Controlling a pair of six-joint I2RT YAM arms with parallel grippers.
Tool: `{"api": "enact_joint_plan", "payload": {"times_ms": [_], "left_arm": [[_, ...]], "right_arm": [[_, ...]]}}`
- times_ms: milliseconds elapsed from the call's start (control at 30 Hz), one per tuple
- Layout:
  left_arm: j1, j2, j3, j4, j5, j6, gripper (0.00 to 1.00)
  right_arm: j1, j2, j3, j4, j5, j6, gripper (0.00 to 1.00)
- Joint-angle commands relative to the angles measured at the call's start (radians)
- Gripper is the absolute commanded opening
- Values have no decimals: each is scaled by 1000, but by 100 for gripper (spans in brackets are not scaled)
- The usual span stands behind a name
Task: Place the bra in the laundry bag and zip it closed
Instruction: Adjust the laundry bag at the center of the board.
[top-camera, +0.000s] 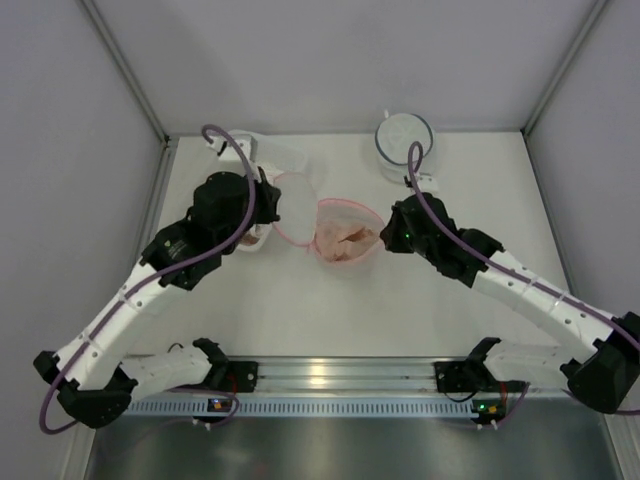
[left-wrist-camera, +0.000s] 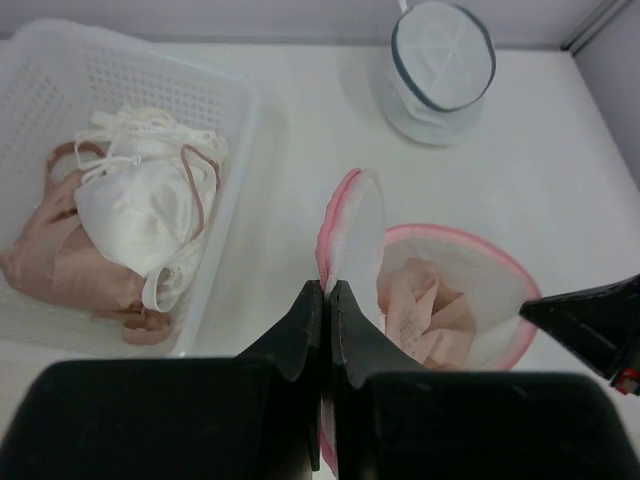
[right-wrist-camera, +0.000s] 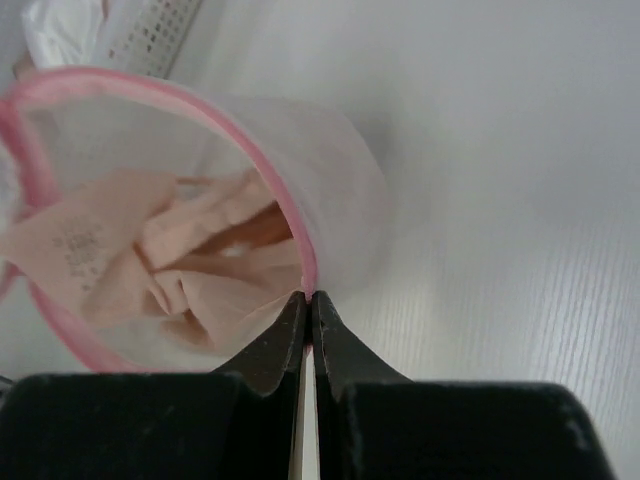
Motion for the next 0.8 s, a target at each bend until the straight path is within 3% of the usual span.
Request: {"api": "enact_joint_plan", "payload": {"times_ms": [0, 100, 167, 267, 333, 400, 533, 700, 767], "left_arm": [[1, -85, 138, -34, -85, 54, 0], [1, 21, 259, -199, -30, 64, 0], [1, 88, 229, -203, 1, 71, 0], [1, 148, 186, -210, 56, 62, 0], [-3, 150, 137, -191, 77, 71, 0], [-6, 164, 123, -194, 38, 113, 0], [-31, 191, 130, -209, -77, 179, 0], [-55, 216, 218, -207, -77, 232, 0], [-103, 265, 247, -221, -186, 286, 0]], "right_arm": [[-19, 11, -22, -32, -54, -6, 0], [-15, 13, 7, -29, -137, -5, 0], [-10, 5, -31, 53, -108, -13, 0], [-16, 61, 13, -5, -124, -22, 0], [-4, 55, -27, 51, -160, -11, 0], [-5, 53, -62, 131, -170, 17, 0], [-5, 104, -13, 116, -201, 24, 0], [-4, 122, -16, 161, -191, 49, 0], [-4, 133, -24, 186, -189, 73, 0]]}}
